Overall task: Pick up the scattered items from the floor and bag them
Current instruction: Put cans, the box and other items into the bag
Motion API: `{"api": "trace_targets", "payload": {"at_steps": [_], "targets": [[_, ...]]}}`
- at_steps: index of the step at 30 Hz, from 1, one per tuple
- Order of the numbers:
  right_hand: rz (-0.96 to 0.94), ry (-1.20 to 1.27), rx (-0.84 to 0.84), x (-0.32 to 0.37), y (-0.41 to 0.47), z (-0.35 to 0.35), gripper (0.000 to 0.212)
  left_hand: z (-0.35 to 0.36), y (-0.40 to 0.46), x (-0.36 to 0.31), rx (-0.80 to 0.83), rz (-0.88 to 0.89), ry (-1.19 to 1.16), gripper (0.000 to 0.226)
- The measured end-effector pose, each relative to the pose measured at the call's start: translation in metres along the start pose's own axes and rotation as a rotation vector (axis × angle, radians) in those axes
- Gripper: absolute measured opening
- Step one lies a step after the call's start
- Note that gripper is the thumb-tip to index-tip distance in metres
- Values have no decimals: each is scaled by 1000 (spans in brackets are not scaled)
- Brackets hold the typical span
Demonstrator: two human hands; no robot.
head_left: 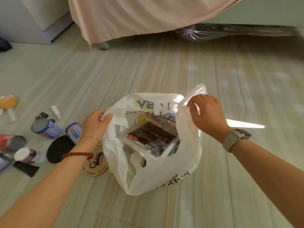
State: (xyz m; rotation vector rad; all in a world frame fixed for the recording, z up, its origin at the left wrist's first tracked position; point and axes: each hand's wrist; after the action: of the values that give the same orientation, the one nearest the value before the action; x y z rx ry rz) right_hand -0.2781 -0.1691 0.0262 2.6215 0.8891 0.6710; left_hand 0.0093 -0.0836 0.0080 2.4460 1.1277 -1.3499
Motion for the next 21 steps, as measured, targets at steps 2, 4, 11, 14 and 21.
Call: {"api": "trace_targets", "payload": {"at_steps": [2, 4, 11, 14, 21], "targets": [[-86, 20, 42, 14, 1, -3, 38, 4, -7, 4, 54, -43, 21, 49], [-277, 55, 134, 36, -4, -1, 41, 8, -23, 10, -18, 66, 160, 70], [-635, 23, 847, 89, -62, 49, 68, 6, -26, 37, 156, 193, 362, 66], [-554, -57, 1040, 81, -69, 54, 76, -5, -23, 34, 92, 221, 267, 48], [-463, -155, 951, 60, -61, 44, 77, -11, -29, 30, 32, 238, 460, 38]]}}
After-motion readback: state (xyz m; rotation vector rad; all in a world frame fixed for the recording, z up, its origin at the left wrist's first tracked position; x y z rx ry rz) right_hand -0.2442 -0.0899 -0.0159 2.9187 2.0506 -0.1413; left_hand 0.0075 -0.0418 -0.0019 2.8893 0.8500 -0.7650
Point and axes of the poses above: each hand's wrist, its own y-axis towards the middle knuckle, its own z-axis out of the palm, x = y × z, and after that the axes turned 10 degrees about -z, right-handed
